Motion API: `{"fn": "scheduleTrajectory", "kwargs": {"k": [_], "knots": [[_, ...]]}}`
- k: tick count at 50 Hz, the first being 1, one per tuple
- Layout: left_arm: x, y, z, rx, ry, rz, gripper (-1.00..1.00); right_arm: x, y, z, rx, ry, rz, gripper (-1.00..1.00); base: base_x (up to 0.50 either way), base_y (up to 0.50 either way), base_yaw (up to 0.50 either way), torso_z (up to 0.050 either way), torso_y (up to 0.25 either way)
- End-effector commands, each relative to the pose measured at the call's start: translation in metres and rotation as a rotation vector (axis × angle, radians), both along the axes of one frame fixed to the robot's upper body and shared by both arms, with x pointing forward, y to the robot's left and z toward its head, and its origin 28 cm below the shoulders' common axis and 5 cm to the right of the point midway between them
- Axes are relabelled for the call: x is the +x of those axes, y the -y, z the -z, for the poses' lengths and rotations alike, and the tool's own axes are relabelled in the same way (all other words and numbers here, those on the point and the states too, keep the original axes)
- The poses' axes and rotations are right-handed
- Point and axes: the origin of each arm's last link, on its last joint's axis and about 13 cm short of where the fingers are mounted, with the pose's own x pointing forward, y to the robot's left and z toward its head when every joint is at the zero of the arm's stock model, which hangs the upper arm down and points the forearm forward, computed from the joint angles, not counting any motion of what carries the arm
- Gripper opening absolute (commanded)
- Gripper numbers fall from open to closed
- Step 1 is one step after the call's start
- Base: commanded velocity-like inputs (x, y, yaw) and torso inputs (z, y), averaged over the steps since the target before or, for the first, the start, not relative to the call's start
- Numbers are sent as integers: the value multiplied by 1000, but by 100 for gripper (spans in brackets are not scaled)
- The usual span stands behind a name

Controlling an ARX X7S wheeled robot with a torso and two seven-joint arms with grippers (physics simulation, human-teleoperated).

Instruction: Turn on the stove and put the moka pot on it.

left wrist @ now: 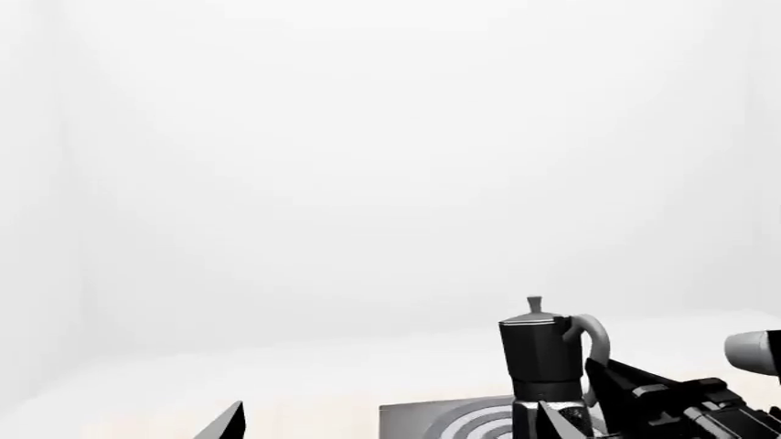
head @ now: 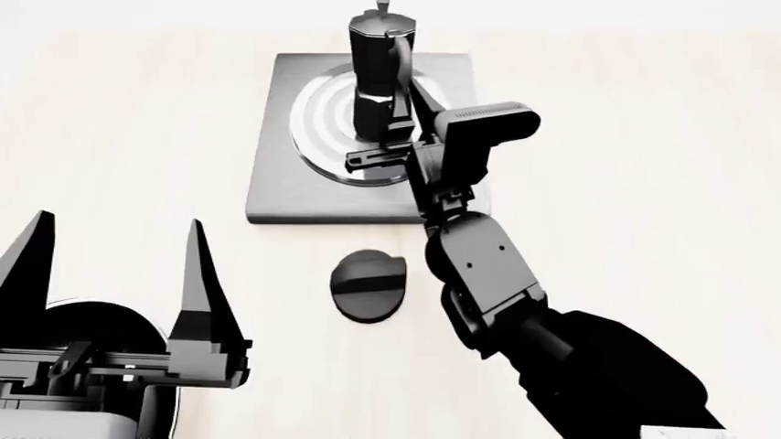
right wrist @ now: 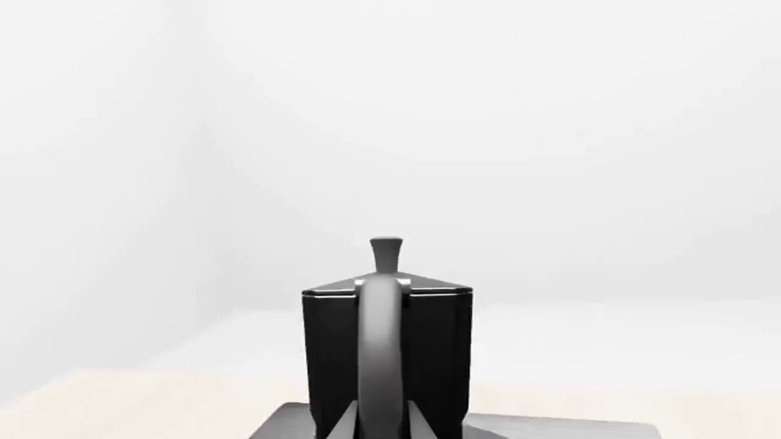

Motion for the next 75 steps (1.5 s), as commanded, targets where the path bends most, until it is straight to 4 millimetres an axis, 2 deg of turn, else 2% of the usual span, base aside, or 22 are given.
{"fn": "scheduleTrajectory", "kwargs": {"k": [1,35,36,59,75], "knots": [[0,0,0,-2,1,1,100,-1,-3,1,-11,3,-18,-100,0,0,3,0,-137],[-1,0,-2,-21,18,16,100,-1,-1,3,-4,-6,-13,-100,1,1,2,0,-22],[0,1,-2,-20,18,17,100,-1,-1,3,2,-11,-17,100,0,0,0,0,0],[1,3,-4,-20,23,30,100,-5,-3,11,13,-5,-68,100,0,0,0,0,0],[2,3,-6,-18,28,29,100,-6,-7,-1,39,56,-108,100,0,0,0,0,0]]}}
